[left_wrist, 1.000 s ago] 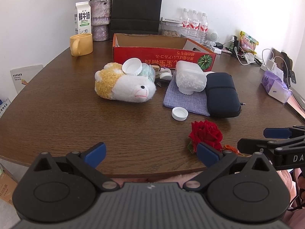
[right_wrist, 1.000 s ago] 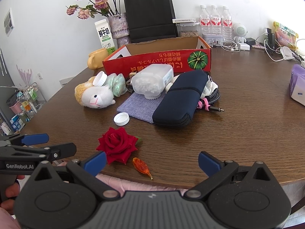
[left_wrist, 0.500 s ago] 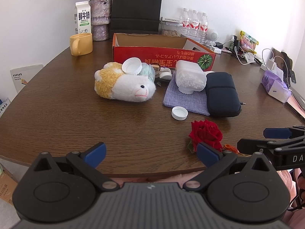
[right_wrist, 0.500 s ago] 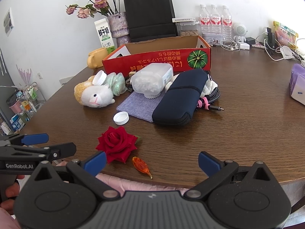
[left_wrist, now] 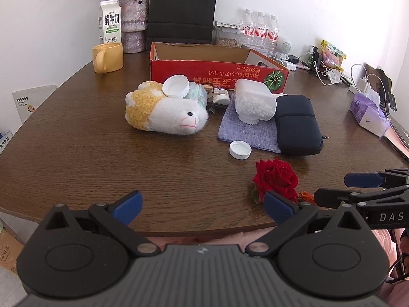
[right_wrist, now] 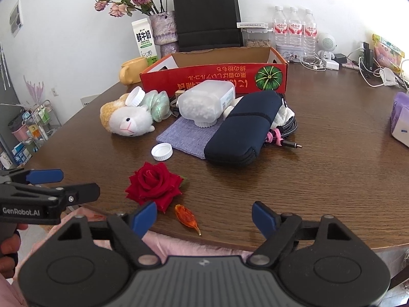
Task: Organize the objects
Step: 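Grasp the red rose with the left gripper while the right gripper grasps the small orange item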
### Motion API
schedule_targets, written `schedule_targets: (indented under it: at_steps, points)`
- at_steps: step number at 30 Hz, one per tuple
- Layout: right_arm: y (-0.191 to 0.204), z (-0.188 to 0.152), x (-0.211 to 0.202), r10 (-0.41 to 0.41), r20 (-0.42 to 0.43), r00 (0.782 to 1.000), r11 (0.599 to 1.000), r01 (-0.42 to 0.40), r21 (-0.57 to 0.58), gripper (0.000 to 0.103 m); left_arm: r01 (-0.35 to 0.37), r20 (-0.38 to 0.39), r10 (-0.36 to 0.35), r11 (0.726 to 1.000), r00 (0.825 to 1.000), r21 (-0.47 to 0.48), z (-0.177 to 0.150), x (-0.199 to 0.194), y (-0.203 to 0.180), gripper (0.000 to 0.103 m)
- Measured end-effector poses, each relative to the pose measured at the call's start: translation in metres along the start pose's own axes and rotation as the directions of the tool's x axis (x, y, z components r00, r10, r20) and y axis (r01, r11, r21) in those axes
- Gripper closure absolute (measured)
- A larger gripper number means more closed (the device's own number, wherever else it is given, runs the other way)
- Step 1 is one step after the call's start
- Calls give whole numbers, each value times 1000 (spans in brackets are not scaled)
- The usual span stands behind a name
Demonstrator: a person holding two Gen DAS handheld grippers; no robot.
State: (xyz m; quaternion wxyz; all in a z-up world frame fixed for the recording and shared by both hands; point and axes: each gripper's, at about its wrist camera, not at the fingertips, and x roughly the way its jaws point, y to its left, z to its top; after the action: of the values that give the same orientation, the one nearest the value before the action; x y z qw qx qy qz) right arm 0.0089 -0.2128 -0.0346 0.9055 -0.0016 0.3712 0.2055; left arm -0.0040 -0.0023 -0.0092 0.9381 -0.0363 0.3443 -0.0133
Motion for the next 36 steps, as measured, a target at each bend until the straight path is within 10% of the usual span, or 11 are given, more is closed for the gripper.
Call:
schedule_targets:
  at_steps: [11, 36]
  points:
    - [8, -7, 14, 76, -38, 996, 993, -79, -90, 88, 6, -18, -6, 1000, 1000, -5, -1, 8, 1, 0]
    - [-21, 3, 0, 24, 80, 996, 999, -21, -35, 90, 153, -87, -142, 980, 986, 126, 23, 48, -47, 0]
